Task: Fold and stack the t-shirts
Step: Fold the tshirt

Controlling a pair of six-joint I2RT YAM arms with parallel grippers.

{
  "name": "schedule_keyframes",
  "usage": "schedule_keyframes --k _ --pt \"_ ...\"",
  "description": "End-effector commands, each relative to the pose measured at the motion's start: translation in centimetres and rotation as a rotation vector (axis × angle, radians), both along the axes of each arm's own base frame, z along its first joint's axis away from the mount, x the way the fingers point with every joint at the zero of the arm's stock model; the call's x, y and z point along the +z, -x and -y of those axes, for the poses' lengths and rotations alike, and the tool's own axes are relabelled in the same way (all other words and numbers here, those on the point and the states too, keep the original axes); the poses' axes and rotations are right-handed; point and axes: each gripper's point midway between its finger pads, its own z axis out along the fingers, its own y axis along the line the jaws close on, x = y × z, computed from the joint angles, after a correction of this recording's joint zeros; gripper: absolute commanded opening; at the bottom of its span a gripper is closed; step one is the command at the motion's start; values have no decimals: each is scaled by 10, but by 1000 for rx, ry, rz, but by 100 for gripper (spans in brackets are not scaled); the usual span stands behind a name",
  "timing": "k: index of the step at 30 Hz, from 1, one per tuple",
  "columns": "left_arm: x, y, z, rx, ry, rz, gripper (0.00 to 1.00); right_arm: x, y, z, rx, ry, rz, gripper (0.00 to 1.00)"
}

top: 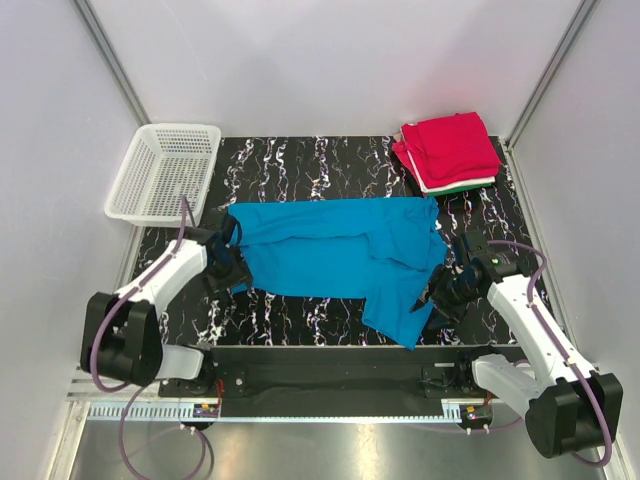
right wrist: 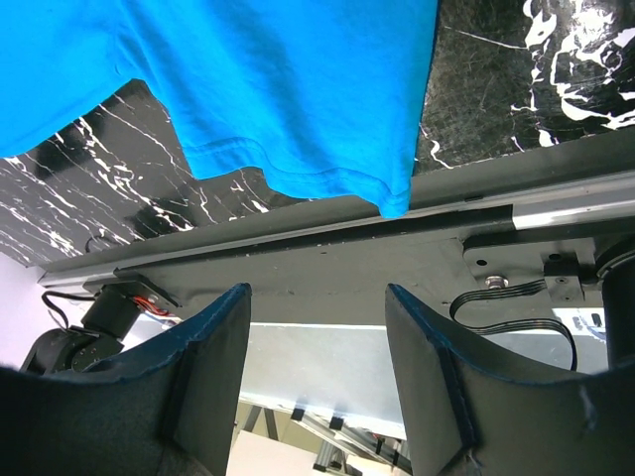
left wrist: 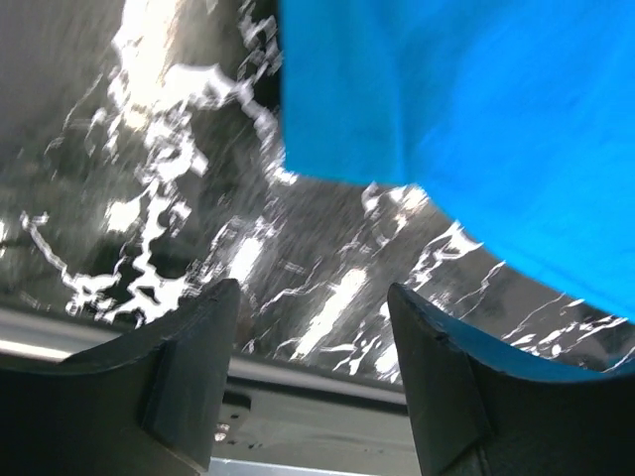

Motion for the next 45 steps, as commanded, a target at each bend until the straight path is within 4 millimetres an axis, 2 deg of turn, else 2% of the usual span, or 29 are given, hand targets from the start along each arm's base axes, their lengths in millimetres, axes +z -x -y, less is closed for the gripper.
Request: schedule_keyframes --k 1,5,18,29,37,45 --pt "6 -37 4 -26 9 82 64 12 -10 -4 -5 -19 49 63" --pt "1 -43 2 -26 -4 74 63 10 -9 -5 1 -25 37 63" --pt "-30 -34 -23 -8 -22 -1 60 10 -17 -7 24 -20 24 63" --pt "-49 -28 -24 -11 -2 -39 51 16 -21 -8 32 -21 30 63" --pt "-42 -25 -27 -14 -3 -31 33 12 -19 -5 23 -3 20 64" --pt "-21 -19 -34 -19 -33 -37 31 10 -19 0 22 30 4 64"
